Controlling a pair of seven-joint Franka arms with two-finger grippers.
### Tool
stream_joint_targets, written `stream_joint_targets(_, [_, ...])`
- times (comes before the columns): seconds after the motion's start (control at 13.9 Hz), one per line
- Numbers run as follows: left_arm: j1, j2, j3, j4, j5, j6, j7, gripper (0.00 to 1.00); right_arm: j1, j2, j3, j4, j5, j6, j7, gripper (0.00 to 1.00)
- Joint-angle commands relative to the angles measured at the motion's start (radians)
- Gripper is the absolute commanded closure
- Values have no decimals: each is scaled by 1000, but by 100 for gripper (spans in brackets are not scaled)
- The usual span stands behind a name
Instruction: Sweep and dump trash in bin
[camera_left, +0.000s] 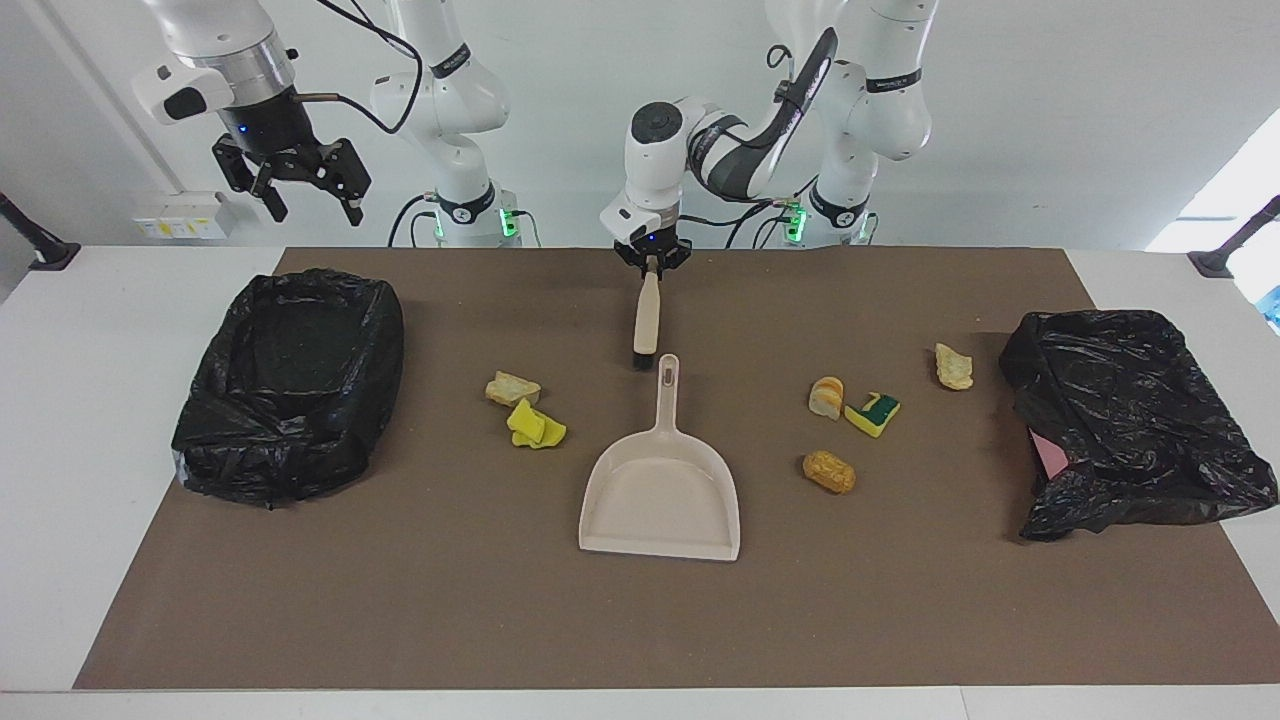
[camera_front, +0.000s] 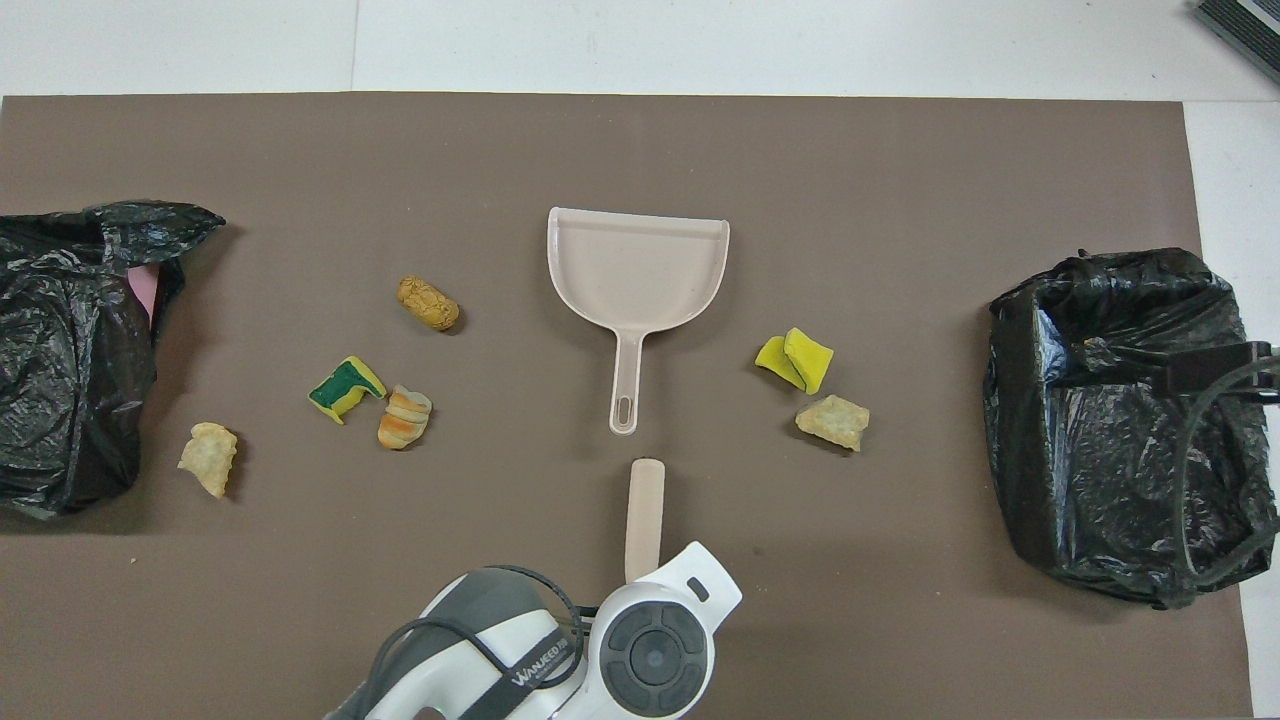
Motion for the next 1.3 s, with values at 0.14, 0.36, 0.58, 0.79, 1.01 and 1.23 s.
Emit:
stream_joint_targets(0.14, [73, -100, 1, 26, 37, -256, 5, 100, 7, -15, 4, -21, 2, -7, -20, 0])
stream_joint_targets(0.36, [193, -106, 1, 29, 120, -320, 5, 100, 78, 19, 16, -23, 11, 6, 54, 0])
stream_joint_targets(0.58, [320, -92, 1, 46, 247, -366, 3, 100, 175, 79, 18, -23, 18, 71, 202, 0])
stream_joint_targets(0.79, [443, -91, 1, 35, 331, -383, 2, 100, 281, 175, 18, -13, 20, 162, 291, 0])
stream_joint_targets(1.01, [547, -92, 1, 20, 413, -394, 3, 100, 405, 324, 18, 35, 23, 274, 493, 0])
stream_joint_targets(1.23, [642, -106, 1, -12, 478, -445, -1, 100, 510, 523, 18, 157, 14, 344, 629, 0])
